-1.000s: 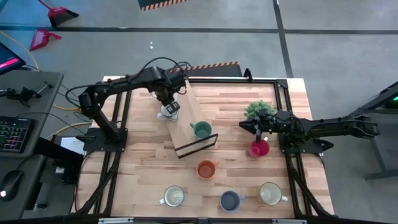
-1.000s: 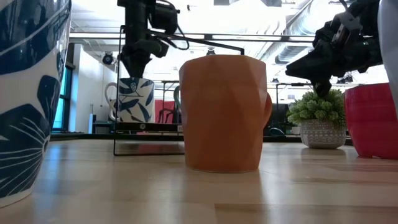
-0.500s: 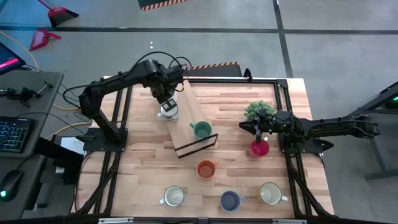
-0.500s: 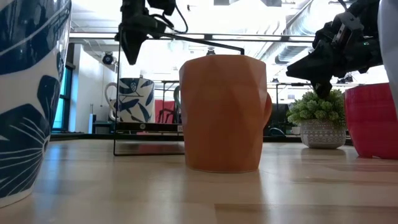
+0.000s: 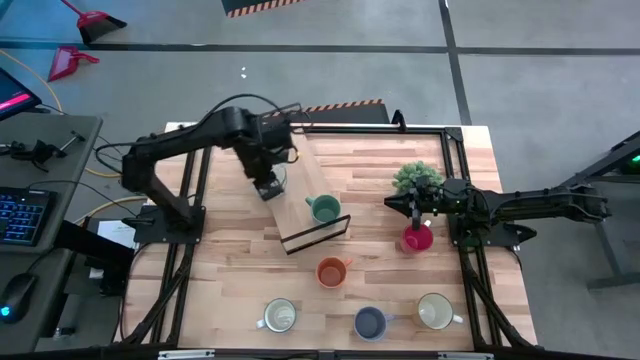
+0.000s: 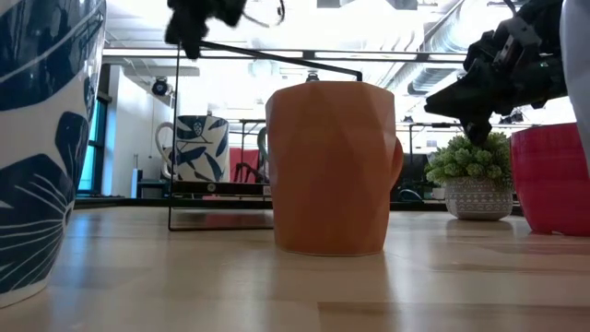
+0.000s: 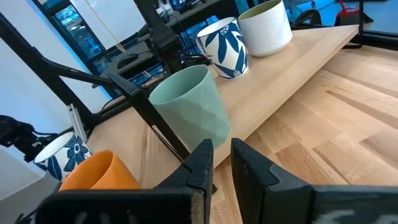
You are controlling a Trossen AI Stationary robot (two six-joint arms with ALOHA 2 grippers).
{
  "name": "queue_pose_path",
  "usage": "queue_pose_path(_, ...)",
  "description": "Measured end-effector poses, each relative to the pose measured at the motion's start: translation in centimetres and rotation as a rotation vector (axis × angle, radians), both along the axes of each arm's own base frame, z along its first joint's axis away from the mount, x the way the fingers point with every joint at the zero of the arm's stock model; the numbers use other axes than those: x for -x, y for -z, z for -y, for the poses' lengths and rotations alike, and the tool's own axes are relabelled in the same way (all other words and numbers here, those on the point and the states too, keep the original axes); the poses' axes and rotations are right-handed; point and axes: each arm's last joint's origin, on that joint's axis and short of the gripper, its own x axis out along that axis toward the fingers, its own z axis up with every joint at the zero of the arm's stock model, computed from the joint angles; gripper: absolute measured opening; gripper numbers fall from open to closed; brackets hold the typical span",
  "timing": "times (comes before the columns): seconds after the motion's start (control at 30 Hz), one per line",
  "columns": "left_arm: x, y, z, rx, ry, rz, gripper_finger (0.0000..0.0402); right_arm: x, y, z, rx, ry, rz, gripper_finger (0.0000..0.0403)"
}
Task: Place coffee mugs
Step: Put the blue mug on the shelf
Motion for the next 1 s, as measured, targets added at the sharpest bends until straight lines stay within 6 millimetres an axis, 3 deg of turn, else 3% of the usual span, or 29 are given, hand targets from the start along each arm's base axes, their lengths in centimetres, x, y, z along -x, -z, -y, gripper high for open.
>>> queue_pose_path(0.13,2.7,-2.2,3.3,-0.027,0.072,0.081,0.0058,0.0,-0.1,0.0,0.004,-0.005,0.007,0.0039)
queue_pose_path(0.27,6.4,-3.8,6.6,-0.074,0.039,0.152,0.0058,0.0,-0.1,0.0,0.004,-0.004,0.008,0.0039)
queue_pose_path(0.43,10.5,-4.5,9.2,-0.073,-0.028,0.223,0.0058,0.0,-0.1,0.0,0.004,-0.004,0.009,0.0039)
queue_pose_path(0.53,11.9,-4.4,10.0,-0.042,-0.034,0.248,0.0058,0.0,0.0,0.0,0.004,-0.004,0.003,0.0039)
queue_pose_path(0.73,12.3,-2.6,11.4,0.053,0.136,0.229,0.0058,0.0,-0.1,0.0,-0.030,0.007,0.015,0.0039)
queue_pose_path(0.8,12.0,-1.4,11.6,0.063,0.112,0.186,0.0058,0.0,-0.1,0.0,-0.058,0.019,0.017,0.0039)
queue_pose_path(1.0,9.2,2.8,12.9,0.107,0.041,0.201,0.0063,0.0,-0.4,-0.1,-0.060,-0.026,0.041,0.0039)
